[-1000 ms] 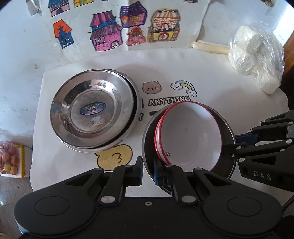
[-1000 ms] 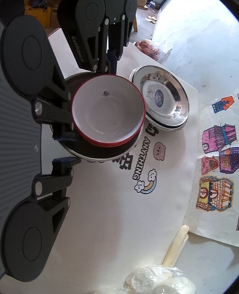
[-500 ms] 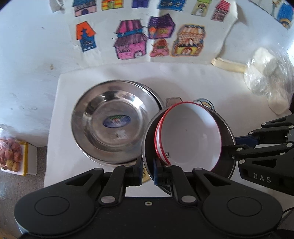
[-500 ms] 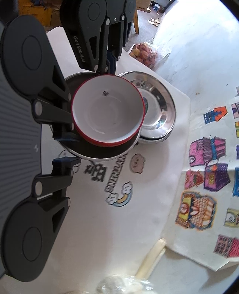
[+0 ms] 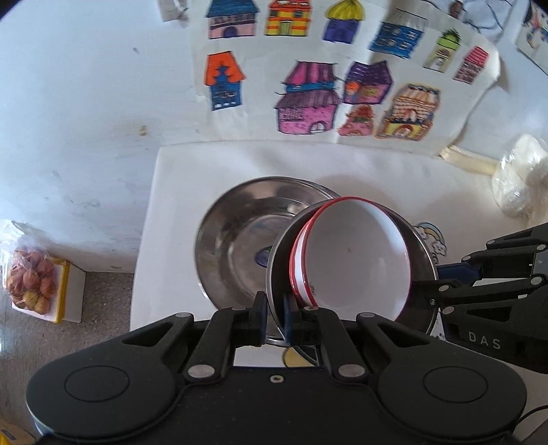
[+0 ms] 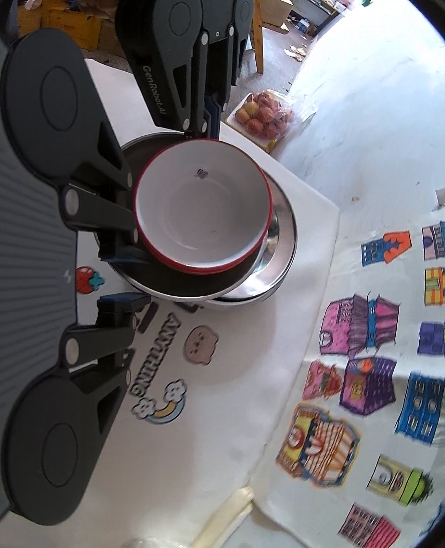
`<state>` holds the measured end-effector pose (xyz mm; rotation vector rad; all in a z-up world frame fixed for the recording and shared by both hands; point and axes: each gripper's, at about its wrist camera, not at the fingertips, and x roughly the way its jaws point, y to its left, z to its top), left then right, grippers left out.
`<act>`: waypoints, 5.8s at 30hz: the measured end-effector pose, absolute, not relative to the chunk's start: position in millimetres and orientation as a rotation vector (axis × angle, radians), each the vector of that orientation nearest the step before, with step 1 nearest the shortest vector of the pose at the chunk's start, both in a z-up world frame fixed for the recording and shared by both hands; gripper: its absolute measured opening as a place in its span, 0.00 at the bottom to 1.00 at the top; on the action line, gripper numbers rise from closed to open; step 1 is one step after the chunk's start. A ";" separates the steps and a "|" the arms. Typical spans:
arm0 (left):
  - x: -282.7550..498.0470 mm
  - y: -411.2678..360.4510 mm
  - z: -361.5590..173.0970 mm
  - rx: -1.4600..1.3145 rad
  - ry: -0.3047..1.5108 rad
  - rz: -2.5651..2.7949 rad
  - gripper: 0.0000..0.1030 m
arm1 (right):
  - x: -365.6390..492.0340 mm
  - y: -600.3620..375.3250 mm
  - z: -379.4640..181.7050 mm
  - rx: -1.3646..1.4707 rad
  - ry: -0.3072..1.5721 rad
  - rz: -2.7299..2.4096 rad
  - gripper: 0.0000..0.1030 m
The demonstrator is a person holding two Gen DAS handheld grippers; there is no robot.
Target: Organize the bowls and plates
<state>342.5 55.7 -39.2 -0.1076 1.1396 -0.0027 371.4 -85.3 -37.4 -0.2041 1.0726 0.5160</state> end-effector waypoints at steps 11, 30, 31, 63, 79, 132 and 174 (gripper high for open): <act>351.0 84.7 -46.8 -0.139 1.144 0.056 0.08 | 392.7 -56.1 -39.7 -0.225 1.067 0.560 0.18; 381.3 112.4 -71.5 -0.169 1.179 0.082 0.10 | 435.8 -29.7 -51.3 -0.210 1.095 0.565 0.18; 383.3 113.0 -71.5 -0.166 1.179 0.082 0.10 | 438.1 -28.9 -51.1 -0.209 1.094 0.563 0.18; 395.9 107.8 -70.6 -0.147 1.198 0.031 0.07 | 447.2 -35.5 -59.6 -0.188 1.158 0.519 0.17; 393.9 108.2 -67.4 -0.134 1.188 0.036 0.12 | 440.1 -37.7 -57.4 -0.161 1.125 0.489 0.18; 339.5 106.1 -5.9 -0.133 0.991 0.211 0.99 | 383.1 -73.7 -14.9 -0.012 0.895 0.441 0.74; 145.8 42.5 67.7 -0.192 0.737 0.294 0.99 | 211.4 -134.8 32.2 0.085 0.636 0.432 1.00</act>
